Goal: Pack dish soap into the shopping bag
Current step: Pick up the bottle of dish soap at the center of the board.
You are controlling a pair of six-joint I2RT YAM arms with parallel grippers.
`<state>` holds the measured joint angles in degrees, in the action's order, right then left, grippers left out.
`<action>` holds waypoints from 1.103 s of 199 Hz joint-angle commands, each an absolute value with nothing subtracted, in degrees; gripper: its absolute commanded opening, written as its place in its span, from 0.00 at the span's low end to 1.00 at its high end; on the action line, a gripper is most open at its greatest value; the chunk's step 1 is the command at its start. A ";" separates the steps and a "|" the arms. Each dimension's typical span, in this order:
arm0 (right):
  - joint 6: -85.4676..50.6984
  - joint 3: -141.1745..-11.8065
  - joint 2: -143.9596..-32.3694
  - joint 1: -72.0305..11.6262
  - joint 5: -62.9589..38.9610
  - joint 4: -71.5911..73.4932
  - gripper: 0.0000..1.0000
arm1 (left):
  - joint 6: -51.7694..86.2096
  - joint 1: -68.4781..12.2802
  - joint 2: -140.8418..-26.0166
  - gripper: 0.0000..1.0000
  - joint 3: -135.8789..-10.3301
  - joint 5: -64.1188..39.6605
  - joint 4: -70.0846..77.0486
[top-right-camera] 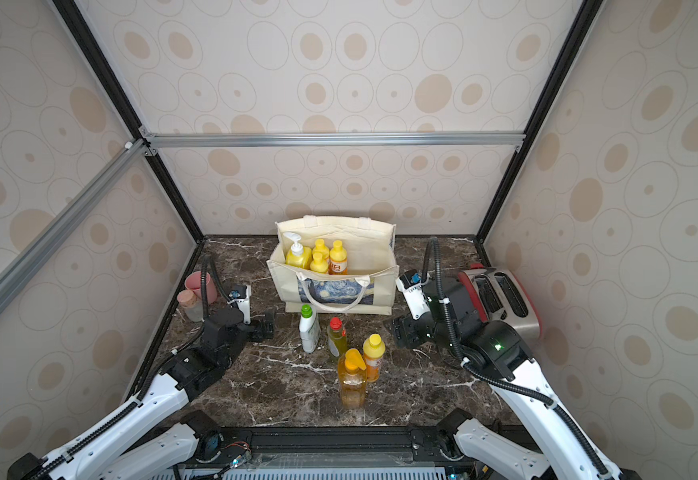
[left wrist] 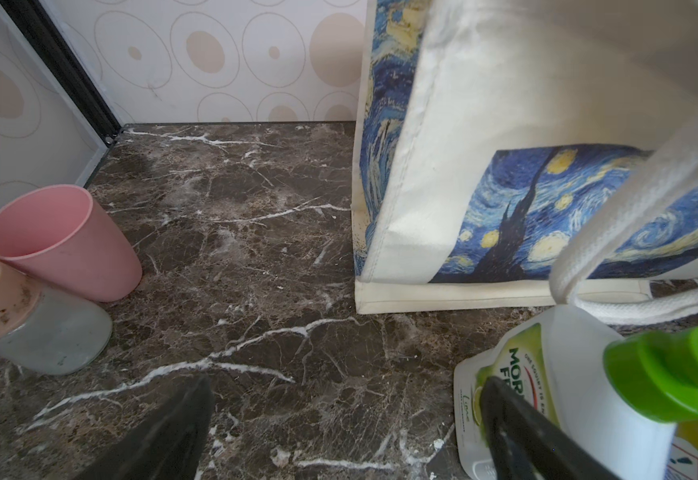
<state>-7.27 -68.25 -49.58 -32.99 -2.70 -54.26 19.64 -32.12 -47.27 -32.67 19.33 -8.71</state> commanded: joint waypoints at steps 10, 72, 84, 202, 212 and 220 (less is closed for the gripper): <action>-8.47 -64.49 -47.23 -33.07 -7.66 -55.90 0.78 | 18.90 -31.73 -44.22 0.99 -31.53 20.51 -6.45; -8.88 -59.86 -43.93 -33.31 -17.53 -54.38 0.76 | 18.32 -31.72 -48.67 0.99 -32.74 20.30 -5.96; -9.41 -59.45 -43.87 -33.29 -17.37 -54.04 0.75 | 18.03 -31.71 -49.59 0.99 -32.55 20.75 -5.34; -15.72 -52.32 -43.13 -37.50 -11.42 -48.12 0.71 | 18.64 -31.68 -45.15 0.99 -29.52 23.97 -5.46; -15.72 -52.38 -43.79 -38.09 -10.48 -48.15 0.71 | 18.87 -31.73 -44.58 0.99 -28.53 24.04 -4.48; -15.72 -52.40 -44.23 -38.64 -9.96 -48.16 0.71 | 18.88 -31.65 -44.56 0.99 -28.05 24.08 -4.07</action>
<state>-14.74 -53.01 -43.07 -37.15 -12.75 -48.77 18.81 -32.08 -46.00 -29.08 22.48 -5.96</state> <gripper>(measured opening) 0.714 0.994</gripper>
